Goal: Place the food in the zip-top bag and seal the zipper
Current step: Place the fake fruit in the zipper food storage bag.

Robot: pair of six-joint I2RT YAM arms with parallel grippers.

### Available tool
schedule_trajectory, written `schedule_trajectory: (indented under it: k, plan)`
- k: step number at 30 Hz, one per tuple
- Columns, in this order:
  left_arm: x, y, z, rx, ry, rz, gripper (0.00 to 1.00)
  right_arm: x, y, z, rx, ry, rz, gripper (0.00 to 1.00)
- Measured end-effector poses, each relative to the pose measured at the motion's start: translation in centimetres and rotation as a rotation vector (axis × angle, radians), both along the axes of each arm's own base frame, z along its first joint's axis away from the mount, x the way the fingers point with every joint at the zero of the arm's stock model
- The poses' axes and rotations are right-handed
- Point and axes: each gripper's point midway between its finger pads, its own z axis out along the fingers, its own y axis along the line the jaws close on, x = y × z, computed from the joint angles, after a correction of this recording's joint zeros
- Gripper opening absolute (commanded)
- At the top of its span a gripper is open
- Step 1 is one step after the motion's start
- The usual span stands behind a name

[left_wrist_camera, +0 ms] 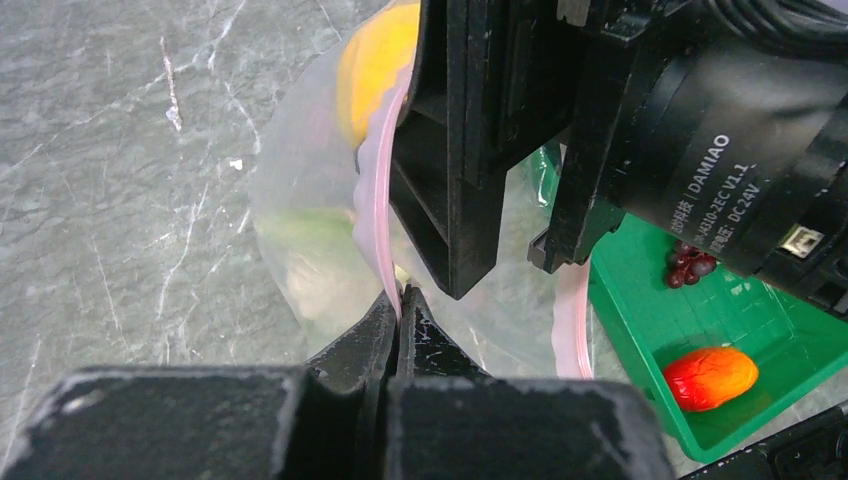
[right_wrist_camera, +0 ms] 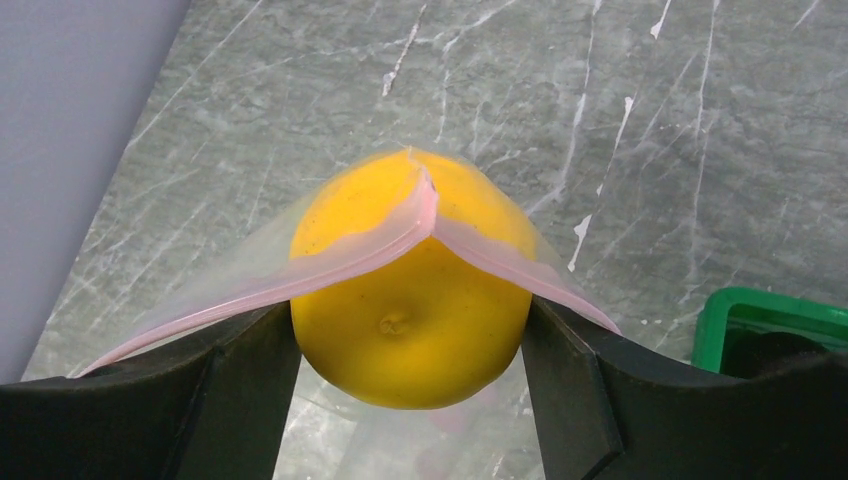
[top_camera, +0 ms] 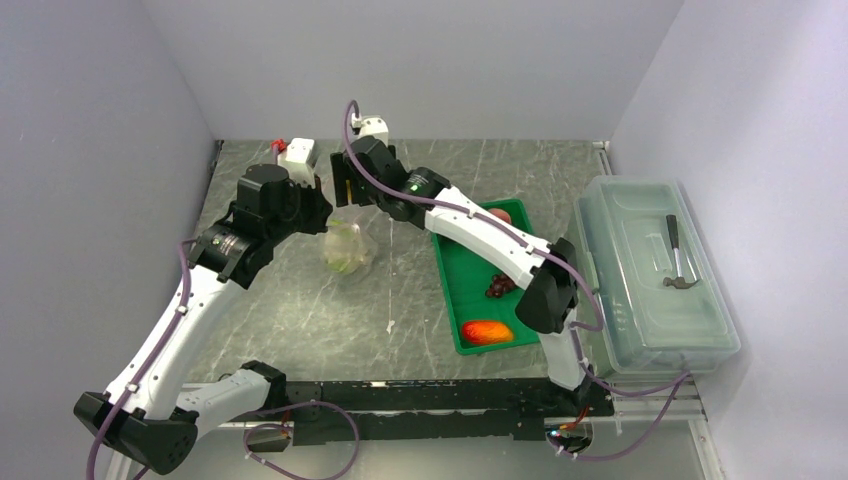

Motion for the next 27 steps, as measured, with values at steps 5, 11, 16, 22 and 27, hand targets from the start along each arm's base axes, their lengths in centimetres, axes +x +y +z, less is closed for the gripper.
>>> schedule_trajectory:
  k: [5,11,16,22,27]
  plan:
    - [0.0,0.0,0.0,0.000,0.000,0.000,0.00,0.0,0.1,-0.1,0.005,0.006,0.010,0.90]
    - [0.0,0.0,0.0,0.000,0.000,0.000,0.00,-0.1,0.3,-0.3,0.011,0.012,0.026,0.92]
    - [0.0,0.0,0.0,0.000,0.000,0.000,0.00,-0.2,0.3,-0.2,0.018,0.011,0.033,0.92]
    - [0.0,0.0,0.0,0.000,0.000,0.001,0.00,-1.1,-0.6,0.4,0.025,0.013,0.046,0.92]
    - [0.0,0.0,0.0,0.000,0.000,0.001,0.00,-2.8,-2.3,2.3,0.056,-0.004,0.066,0.92]
